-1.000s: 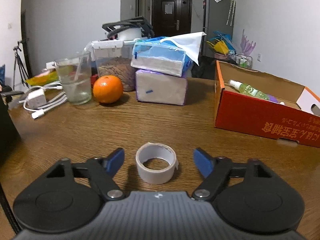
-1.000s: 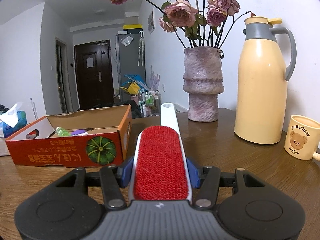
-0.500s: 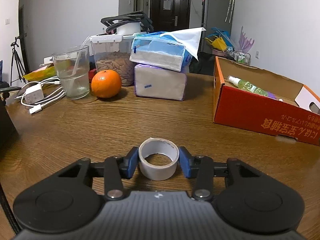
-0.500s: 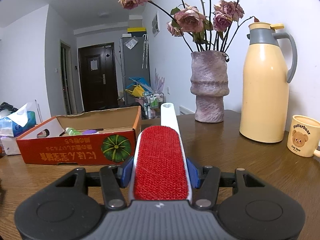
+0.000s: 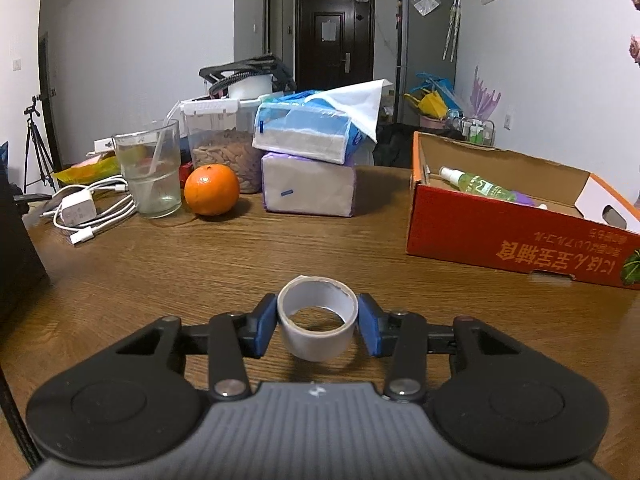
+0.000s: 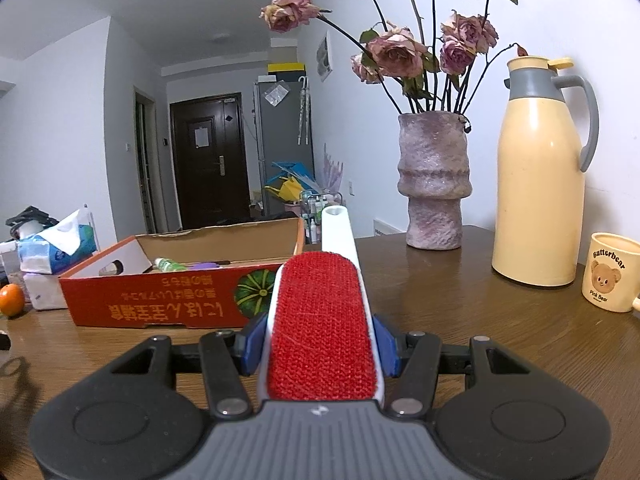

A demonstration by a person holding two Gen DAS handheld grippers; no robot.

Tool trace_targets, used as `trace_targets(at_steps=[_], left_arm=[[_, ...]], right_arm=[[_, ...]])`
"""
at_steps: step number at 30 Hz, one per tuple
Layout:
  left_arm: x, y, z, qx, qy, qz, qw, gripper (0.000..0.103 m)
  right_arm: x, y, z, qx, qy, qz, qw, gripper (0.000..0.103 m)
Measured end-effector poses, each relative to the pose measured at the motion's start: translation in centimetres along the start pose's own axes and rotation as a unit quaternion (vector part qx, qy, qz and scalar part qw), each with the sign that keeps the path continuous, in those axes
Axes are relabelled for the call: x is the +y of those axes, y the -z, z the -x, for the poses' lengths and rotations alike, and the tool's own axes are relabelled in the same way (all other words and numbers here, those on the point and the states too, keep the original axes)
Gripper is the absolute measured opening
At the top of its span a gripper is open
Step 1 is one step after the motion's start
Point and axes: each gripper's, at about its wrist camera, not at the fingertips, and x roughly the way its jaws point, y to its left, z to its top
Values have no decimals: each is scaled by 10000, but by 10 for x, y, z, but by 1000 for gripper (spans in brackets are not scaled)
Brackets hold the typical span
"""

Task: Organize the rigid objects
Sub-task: 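Carry the tape roll and lint brush over the cardboard box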

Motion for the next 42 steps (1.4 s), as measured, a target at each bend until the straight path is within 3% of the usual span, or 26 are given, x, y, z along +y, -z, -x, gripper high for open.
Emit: trace_targets(at_steps=[23, 42], left_arm=[[-64, 15, 58, -357, 542, -191, 9977, 44], [-98, 10, 68, -413, 624, -25, 9972, 44]], right_arm=[[36, 5, 27, -141, -627, 7, 9979, 55], [53, -2, 26, -379, -829, -108, 9958, 55]])
